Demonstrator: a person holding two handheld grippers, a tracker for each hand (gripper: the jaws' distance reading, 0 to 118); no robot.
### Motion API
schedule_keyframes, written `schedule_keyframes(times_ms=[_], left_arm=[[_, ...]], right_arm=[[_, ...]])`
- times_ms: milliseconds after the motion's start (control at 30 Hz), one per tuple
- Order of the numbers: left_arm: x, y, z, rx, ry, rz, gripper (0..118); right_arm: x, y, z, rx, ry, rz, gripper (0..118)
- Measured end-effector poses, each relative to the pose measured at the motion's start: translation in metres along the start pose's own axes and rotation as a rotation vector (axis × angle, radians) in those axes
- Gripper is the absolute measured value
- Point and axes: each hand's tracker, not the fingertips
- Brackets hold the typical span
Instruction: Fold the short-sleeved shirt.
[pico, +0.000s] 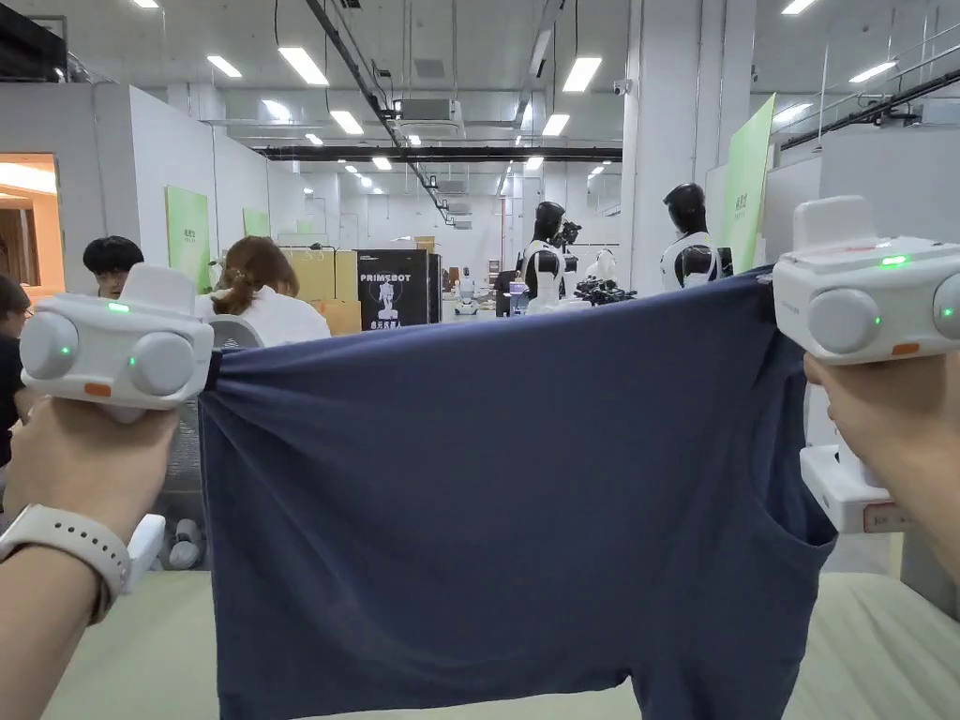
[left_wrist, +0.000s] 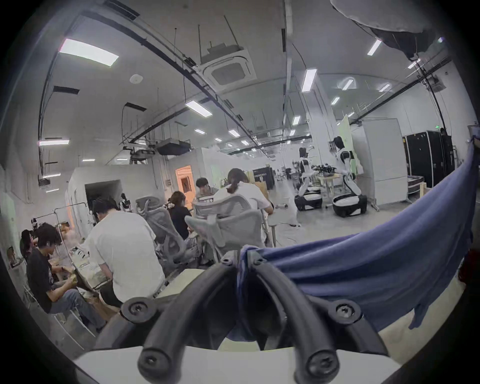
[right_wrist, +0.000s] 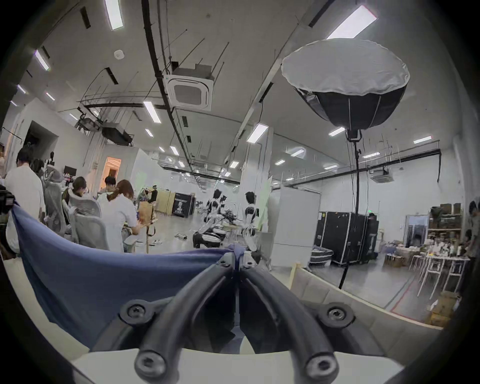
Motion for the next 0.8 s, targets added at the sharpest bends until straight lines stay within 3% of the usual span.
schedule_keyframes(times_ms=[200,367,533,633,800], left_arm=[[0.032,-0.098,-0.031,-0.164,-0.036,0.027,3],[0.037,-0.139,-0.017,-0.208,-0.066,0.03,3],[0.024,-0.176,0.045,-0.231,-0.16,0.064,3],[0.016,-0.222,0.095,-0.279,-0.212,0.112,3],[0.009,-0.337,0.181,-0.453,-0.259,0.029,3]], right_arm=[[-0.017,-0.099,-0.011,-0.111,-0.004,-0.006,1],[-0.006,-0.138,0.002,-0.119,0.024,-0.008,1],[0.019,-0.176,0.074,-0.162,0.06,-0.056,1],[0.03,-0.217,0.128,-0.229,0.1,-0.012,1],[0.038,-0.311,0.243,-0.427,0.2,0.057,1]])
